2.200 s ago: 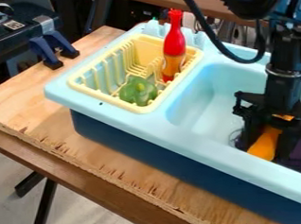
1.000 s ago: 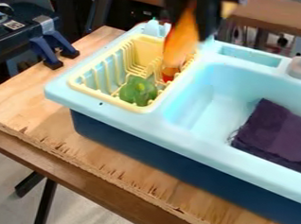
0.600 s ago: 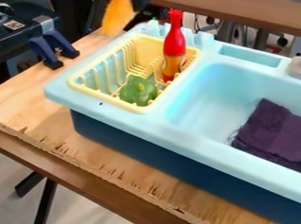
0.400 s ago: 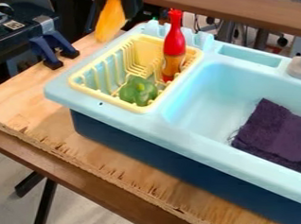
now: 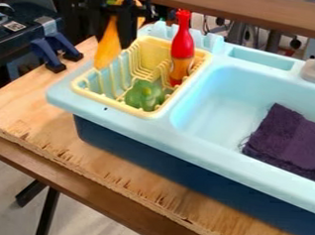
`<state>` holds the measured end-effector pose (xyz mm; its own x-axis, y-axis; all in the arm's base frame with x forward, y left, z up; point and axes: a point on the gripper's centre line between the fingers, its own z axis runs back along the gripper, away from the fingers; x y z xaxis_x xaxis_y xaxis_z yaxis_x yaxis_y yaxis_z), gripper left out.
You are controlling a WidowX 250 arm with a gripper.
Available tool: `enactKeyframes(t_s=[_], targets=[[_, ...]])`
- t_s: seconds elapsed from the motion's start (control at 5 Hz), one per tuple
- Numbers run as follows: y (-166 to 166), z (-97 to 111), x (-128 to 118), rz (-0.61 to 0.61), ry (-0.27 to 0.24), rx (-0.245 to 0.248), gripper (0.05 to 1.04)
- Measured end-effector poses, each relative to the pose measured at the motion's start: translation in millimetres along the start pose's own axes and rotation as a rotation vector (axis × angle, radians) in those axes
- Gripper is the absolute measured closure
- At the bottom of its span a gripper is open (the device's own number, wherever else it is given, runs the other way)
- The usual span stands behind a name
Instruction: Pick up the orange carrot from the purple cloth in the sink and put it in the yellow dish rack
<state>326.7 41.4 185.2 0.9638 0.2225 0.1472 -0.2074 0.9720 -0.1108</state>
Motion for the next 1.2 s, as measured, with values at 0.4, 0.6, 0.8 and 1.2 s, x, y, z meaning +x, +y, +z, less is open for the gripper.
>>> enactKeyframes(t_s=[0.4,0.6,0.8,1.2], targets=[[7,-23,5,0.039,0.001,0.037,0.638],[12,-34,6,0.039,0.023,0.043,0.638],[21,-38,8,0.044,0.005,0.019,0.638],[21,-40,19,0.029,-0.022,0.001,0.638]])
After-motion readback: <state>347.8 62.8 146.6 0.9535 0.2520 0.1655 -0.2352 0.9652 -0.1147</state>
